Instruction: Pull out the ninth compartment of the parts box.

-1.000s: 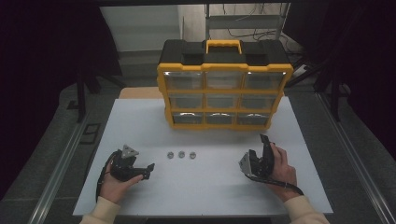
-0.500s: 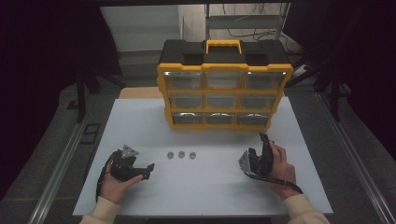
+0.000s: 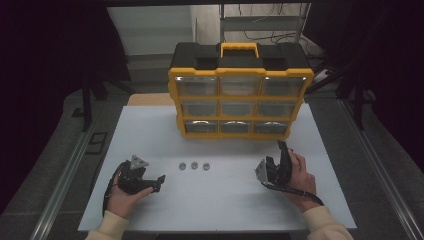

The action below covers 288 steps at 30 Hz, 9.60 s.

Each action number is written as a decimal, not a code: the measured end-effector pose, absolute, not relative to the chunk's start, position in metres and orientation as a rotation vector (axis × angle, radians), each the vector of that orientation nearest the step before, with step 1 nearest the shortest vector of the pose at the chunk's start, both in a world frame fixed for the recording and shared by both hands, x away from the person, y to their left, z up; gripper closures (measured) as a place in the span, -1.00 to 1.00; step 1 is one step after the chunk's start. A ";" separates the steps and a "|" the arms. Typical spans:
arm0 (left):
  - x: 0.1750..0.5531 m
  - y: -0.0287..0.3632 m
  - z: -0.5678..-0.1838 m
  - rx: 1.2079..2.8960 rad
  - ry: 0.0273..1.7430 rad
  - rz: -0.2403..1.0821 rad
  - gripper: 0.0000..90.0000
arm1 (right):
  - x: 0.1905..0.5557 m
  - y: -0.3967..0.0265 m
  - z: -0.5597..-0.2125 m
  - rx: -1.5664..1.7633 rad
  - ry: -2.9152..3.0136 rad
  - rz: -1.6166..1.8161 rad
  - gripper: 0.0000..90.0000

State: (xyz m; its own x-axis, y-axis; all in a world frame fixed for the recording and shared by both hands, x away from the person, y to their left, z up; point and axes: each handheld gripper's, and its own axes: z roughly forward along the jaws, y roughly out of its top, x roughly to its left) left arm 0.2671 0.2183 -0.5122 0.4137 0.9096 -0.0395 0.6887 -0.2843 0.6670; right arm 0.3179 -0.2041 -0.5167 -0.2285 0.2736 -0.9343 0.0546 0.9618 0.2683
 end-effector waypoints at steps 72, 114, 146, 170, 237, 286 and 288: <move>0.268 0.220 -0.513 2.059 1.354 0.468 -0.80 | 0.354 -0.194 -0.510 0.245 1.758 0.177 -0.50; 0.268 0.221 -0.513 2.065 1.355 0.465 -0.80 | 0.375 -0.191 -0.509 0.235 1.748 0.169 -0.37; 0.268 0.222 -0.514 2.062 1.360 0.465 -0.80 | 0.389 -0.189 -0.511 0.238 1.748 0.162 -0.20; 0.269 0.223 -0.514 2.055 1.365 0.461 -0.80 | 0.397 -0.189 -0.513 0.229 1.756 0.129 0.01; 0.269 0.225 -0.515 2.061 1.371 0.451 -0.80 | 0.395 -0.190 -0.513 0.171 1.663 0.073 0.74; 0.269 0.225 -0.515 2.065 1.370 0.443 -0.80 | 0.390 -0.197 -0.506 0.206 1.709 0.174 0.63; 0.269 0.225 -0.515 2.063 1.371 0.443 -0.80 | 0.389 -0.197 -0.506 0.206 1.710 0.174 0.64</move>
